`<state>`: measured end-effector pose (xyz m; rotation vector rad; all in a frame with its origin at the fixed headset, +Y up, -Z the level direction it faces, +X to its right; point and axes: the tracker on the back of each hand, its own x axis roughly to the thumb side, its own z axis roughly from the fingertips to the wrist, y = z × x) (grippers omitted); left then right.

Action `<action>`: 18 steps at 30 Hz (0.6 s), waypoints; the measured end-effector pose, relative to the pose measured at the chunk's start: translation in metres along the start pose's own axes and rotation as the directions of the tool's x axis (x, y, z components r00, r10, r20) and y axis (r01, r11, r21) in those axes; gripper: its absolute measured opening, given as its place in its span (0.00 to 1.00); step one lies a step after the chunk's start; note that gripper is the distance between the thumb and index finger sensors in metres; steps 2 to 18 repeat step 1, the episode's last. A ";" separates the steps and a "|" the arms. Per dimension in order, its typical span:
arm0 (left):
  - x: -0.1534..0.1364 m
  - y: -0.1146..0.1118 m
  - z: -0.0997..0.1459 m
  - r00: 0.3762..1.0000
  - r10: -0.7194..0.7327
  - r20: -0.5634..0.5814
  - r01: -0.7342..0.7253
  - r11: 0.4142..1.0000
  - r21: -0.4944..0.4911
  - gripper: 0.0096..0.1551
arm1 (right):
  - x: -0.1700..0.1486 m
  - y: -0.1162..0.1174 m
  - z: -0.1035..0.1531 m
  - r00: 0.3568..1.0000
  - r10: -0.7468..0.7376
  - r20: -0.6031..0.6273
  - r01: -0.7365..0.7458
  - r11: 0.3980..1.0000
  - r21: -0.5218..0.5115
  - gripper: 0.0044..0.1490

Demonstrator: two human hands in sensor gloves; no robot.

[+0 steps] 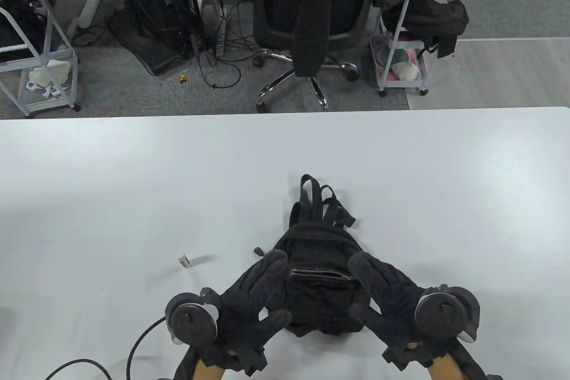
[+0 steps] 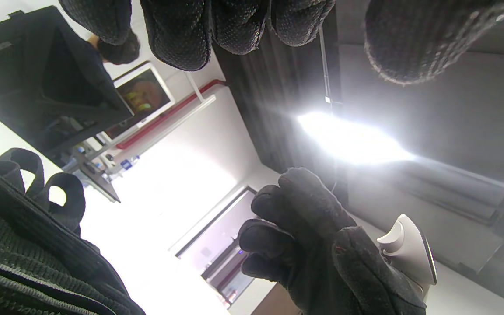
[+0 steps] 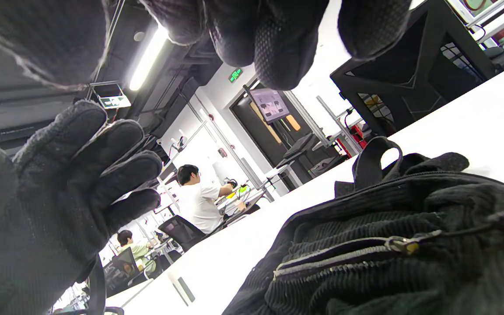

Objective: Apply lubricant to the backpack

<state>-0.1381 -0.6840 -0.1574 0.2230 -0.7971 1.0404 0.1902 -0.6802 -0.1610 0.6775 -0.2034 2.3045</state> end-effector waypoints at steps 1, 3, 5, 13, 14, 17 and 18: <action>0.000 0.000 0.000 1.000 -0.004 0.001 0.004 1.000 0.001 0.49 | 0.001 0.002 0.000 1.000 0.008 0.001 -0.008 1.000 0.008 0.50; 0.000 0.000 0.000 1.000 -0.004 0.001 0.004 1.000 0.001 0.49 | 0.001 0.002 0.000 1.000 0.008 0.001 -0.008 1.000 0.008 0.50; 0.000 0.000 0.000 1.000 -0.004 0.001 0.004 1.000 0.001 0.49 | 0.001 0.002 0.000 1.000 0.008 0.001 -0.008 1.000 0.008 0.50; 0.000 0.000 0.000 1.000 -0.004 0.001 0.004 1.000 0.001 0.49 | 0.001 0.002 0.000 1.000 0.008 0.001 -0.008 1.000 0.008 0.50; 0.000 0.000 0.000 1.000 -0.004 0.001 0.004 1.000 0.001 0.49 | 0.001 0.002 0.000 1.000 0.008 0.001 -0.008 1.000 0.008 0.50; 0.000 0.000 0.000 1.000 -0.004 0.001 0.004 1.000 0.001 0.49 | 0.001 0.002 0.000 1.000 0.008 0.001 -0.008 1.000 0.008 0.50; 0.000 0.000 0.000 1.000 -0.004 0.001 0.004 1.000 0.001 0.49 | 0.001 0.002 0.000 1.000 0.008 0.001 -0.008 1.000 0.008 0.50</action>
